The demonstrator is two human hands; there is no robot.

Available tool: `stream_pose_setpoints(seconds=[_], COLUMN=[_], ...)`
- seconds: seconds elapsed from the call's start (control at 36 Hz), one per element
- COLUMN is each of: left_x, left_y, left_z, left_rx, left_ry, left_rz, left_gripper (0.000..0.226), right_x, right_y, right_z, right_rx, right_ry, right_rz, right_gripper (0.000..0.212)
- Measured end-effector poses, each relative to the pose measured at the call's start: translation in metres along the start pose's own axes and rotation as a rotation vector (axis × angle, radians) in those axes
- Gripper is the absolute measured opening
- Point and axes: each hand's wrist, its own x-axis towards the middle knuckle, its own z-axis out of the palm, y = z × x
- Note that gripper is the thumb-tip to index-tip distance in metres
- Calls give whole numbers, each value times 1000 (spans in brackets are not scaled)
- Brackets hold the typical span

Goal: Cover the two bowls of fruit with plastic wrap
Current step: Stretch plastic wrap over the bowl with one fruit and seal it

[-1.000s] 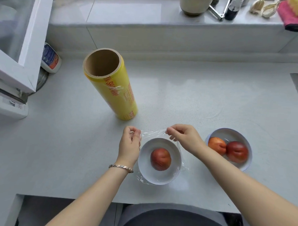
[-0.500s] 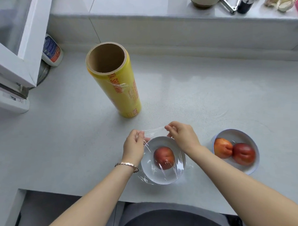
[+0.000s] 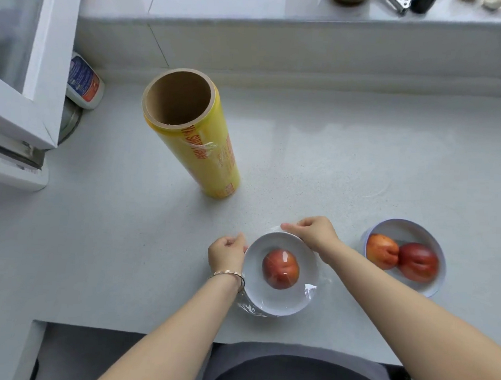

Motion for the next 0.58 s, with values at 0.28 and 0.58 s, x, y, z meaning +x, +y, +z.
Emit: stream_pose_setpoints(seconds=[0.28,0.58], left_x=[10,-51], left_y=[11,-2], left_z=[-41,-4], left_rx=[444,1382], left_ry=[-45,-482], left_rz=[333,838], left_gripper=[19,148], right_x=[-17,-34], right_y=[30,29], right_z=[-25,-13], right_rx=[149,173], right_ry=[-263,14], right_rz=[20,-245], right_gripper=[28,21])
